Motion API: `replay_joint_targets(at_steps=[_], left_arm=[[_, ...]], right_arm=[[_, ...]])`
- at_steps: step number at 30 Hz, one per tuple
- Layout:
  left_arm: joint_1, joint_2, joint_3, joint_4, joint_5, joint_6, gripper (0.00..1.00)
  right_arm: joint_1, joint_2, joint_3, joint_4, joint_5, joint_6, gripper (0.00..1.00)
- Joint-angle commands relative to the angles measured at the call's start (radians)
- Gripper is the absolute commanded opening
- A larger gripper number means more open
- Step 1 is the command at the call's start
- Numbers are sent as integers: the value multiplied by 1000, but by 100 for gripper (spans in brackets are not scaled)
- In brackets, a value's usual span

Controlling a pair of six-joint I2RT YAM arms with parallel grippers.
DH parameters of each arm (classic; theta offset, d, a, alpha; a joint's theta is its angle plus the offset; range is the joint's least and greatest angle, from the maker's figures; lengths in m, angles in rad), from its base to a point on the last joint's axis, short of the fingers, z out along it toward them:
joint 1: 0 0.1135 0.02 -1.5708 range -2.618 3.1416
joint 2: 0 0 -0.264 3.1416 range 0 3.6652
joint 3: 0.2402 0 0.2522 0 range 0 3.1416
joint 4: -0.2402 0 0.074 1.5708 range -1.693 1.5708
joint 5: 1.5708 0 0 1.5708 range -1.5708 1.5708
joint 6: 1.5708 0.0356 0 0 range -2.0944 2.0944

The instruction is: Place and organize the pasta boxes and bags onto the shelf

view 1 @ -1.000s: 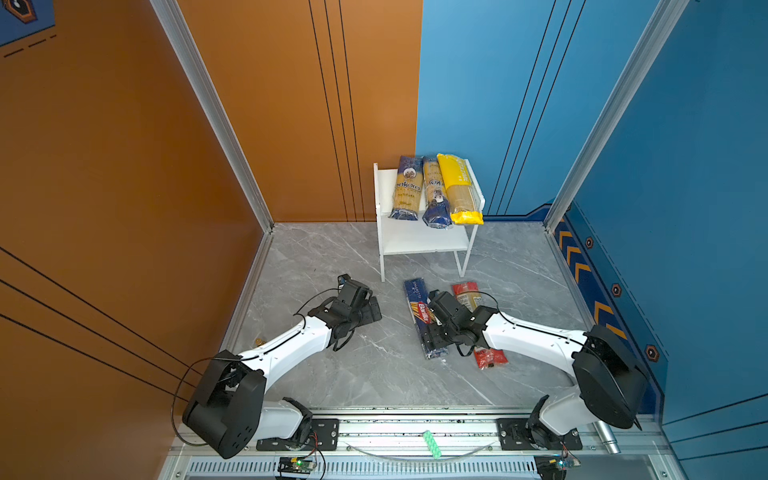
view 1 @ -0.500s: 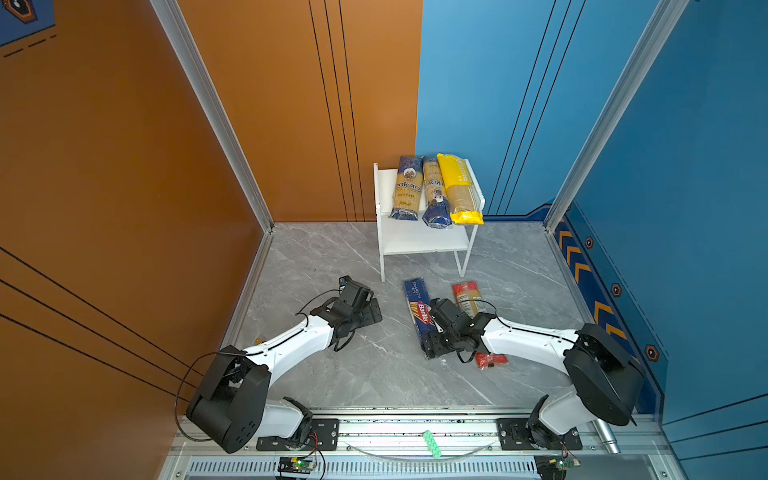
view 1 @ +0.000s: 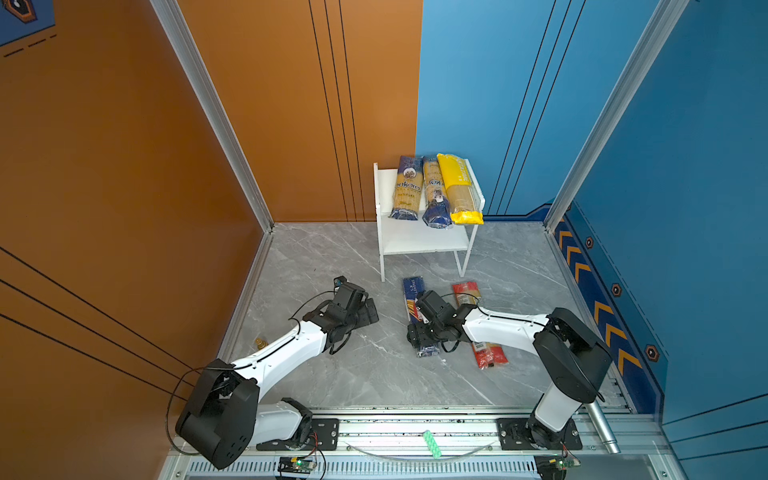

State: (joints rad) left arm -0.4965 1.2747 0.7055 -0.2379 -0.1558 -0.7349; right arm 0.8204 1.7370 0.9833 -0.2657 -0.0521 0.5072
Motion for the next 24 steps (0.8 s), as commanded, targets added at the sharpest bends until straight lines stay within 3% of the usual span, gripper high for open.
replay_joint_targets(at_steps=[1,13,24], left_arm=[[9,-23,-18,-32,-13,-6,98],[9,-43,-40,-28,-22,-12,98],[11,-2,-37,5,8,-4,98]], right_arm=[[12,34,50,64,-59,33,87],[27,5,73,4,27,27,87],[115,-96,21,-118,222,121,89]])
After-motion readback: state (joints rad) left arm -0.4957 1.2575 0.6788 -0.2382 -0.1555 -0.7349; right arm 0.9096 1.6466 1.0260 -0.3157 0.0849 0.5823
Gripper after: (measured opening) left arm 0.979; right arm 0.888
